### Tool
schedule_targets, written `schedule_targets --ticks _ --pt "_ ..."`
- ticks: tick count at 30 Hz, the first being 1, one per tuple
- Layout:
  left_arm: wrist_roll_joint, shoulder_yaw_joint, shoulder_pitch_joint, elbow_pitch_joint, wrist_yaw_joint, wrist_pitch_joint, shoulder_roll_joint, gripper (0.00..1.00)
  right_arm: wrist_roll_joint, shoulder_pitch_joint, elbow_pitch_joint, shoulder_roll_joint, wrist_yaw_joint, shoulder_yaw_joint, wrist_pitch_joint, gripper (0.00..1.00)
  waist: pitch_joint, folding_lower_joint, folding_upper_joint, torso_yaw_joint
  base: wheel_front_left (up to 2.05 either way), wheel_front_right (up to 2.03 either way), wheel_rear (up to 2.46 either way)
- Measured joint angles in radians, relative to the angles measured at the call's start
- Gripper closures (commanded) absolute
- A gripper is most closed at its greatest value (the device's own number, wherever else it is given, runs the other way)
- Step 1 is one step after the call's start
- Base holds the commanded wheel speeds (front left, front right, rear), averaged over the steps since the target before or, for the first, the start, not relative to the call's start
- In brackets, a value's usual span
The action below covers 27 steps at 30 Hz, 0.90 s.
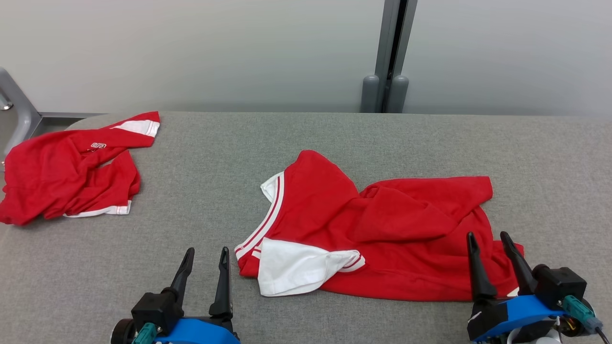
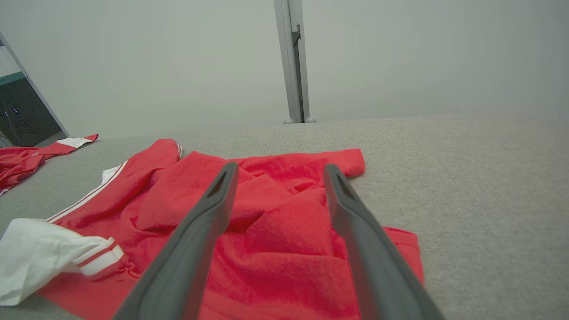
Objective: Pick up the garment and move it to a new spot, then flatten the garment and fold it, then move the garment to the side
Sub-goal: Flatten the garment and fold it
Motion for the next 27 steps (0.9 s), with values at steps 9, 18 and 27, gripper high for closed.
schedule_targets --ticks 9,18,27 --pt "-0.033 -0.076 0.000 0.071 -0.028 0.030 0.000 0.00 -0.007 -0.005 -0.002 0.000 0.000 0.008 0.000 0.00 0.020 0.0000 0.0000 -0.007 0.00 0.00 0.00" --pt "-0.173 -0.161 -0.027 0.156 -0.053 0.155 0.000 0.00 -0.011 -0.023 -0.002 0.000 0.000 0.014 0.000 0.00 0.055 0.0001 0.0001 -0.045 0.00 0.00 0.00" --pt "-0.304 -0.146 -0.086 0.245 -0.053 0.156 0.000 0.00 -0.056 -0.036 0.016 0.000 0.000 -0.041 0.000 0.00 0.076 0.0001 0.0001 -0.096 0.00 0.00 0.00"
